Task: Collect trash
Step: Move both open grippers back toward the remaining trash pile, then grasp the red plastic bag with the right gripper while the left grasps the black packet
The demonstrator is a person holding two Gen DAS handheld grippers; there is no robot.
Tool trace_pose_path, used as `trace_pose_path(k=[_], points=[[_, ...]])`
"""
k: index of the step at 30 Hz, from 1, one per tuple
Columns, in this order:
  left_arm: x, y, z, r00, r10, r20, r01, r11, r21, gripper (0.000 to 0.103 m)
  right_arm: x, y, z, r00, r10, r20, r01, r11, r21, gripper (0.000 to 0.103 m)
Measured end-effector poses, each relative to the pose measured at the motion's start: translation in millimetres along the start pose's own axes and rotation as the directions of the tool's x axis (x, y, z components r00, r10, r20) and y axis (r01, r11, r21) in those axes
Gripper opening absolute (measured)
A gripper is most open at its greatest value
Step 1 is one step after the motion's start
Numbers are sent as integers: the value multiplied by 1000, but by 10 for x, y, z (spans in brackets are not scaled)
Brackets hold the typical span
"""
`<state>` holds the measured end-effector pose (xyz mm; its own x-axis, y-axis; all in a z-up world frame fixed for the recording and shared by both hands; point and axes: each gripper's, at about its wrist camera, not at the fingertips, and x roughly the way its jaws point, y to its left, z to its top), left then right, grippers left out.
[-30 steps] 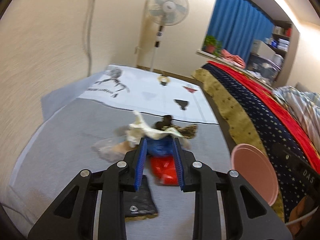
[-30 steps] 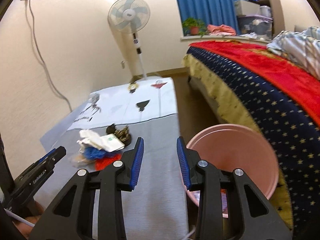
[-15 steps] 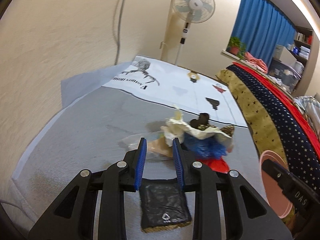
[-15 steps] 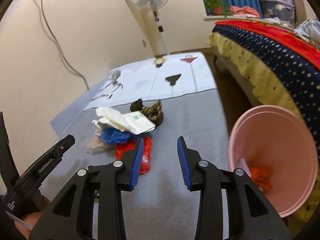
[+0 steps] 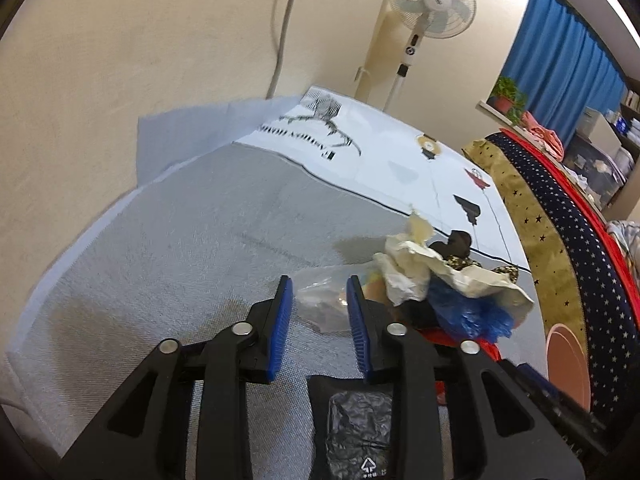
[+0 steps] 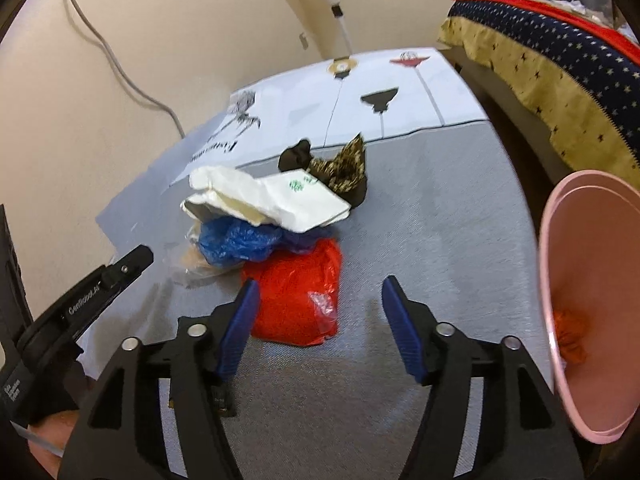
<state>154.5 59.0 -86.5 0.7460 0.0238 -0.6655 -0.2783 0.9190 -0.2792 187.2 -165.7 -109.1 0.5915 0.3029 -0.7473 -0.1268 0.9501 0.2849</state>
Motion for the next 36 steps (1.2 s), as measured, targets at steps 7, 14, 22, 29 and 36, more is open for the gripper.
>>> trace_pose_path(k=[7, 14, 22, 29, 36], points=[[179, 35, 16, 998, -10, -58, 8, 1000, -30, 53, 173, 104, -15, 998, -3, -66, 1, 999, -44, 78], [294, 21, -7, 994, -21, -103, 17, 999, -39, 53, 243, 152, -29, 995, -25, -98, 18, 997, -73, 78], [385, -14, -53, 987, -58, -148, 52, 998, -39, 51, 247, 187, -39, 993, -48, -108, 36, 994, -106, 61], [301, -38, -41, 989, -69, -131, 67, 998, -21, 24, 161, 156, -50, 994, -44, -102, 33, 994, -106, 56], [88, 51, 15, 995, -69, -71, 66, 997, -46, 13, -63, 101, -28, 997, -44, -66, 37, 995, -96, 56]])
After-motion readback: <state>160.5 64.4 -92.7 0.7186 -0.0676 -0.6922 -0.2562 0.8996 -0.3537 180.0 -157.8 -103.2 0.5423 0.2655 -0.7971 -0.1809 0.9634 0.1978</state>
